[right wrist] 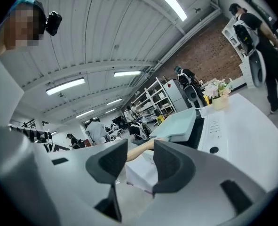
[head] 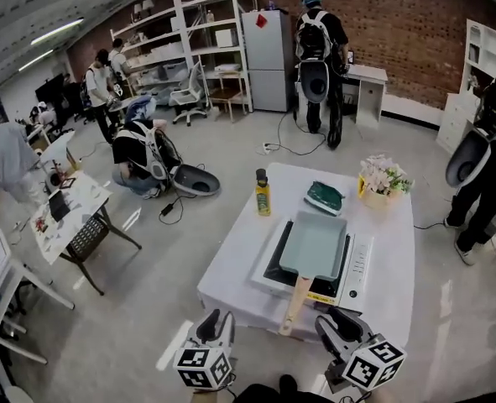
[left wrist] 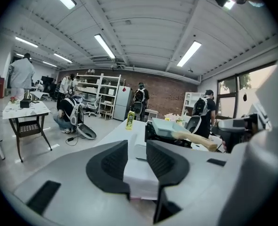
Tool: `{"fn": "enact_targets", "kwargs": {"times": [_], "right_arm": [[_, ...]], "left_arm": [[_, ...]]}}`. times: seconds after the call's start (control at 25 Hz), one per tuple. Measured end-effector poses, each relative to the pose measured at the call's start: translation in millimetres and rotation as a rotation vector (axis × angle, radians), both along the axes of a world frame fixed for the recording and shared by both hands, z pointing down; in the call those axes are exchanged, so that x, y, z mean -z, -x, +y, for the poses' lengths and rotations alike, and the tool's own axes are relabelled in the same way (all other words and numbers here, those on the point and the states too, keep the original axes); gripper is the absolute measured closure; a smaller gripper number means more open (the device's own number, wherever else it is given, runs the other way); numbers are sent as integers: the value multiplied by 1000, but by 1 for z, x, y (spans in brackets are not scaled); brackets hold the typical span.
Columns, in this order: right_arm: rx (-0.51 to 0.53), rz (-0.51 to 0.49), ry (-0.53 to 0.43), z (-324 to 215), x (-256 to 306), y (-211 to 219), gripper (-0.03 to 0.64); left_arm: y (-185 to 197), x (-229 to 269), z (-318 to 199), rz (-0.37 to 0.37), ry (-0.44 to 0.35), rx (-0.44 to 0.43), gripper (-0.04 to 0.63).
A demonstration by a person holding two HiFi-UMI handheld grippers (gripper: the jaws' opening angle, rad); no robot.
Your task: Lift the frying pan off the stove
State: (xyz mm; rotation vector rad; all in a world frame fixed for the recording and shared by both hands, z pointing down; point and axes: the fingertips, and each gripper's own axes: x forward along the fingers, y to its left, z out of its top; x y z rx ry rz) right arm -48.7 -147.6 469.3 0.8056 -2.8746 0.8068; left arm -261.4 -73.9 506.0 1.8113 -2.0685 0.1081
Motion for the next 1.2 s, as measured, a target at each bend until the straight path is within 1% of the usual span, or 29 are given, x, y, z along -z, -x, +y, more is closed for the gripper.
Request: {"fn": "enact_targets", "kwargs": {"times": [0.2, 0.36, 0.44, 0.56, 0.72, 0.92, 1.2], "right_arm": [[-36, -13, 55, -13, -14, -1, 453], [-66, -9, 93, -28, -20, 8, 453], [-93, -17, 141, -31, -24, 10, 452], [-130, -62, 223, -38, -29, 17, 439], [-167, -123, 318, -47, -37, 29, 425], [-170, -182, 397, -61, -43, 42, 391], [-149, -191, 482, -79, -56, 55, 351]], "left_arm": [[-13, -3, -35, -22, 6, -100, 497], [-11, -10, -60, -10, 20, -164, 497], [-8, -11, -70, -2, 27, -203, 497], [-1, -9, -86, -11, 31, -263, 497], [11, -13, -104, -4, 39, -312, 498], [14, -22, -123, 9, 53, -375, 497], [13, -34, -141, 28, 70, -441, 498]]}}
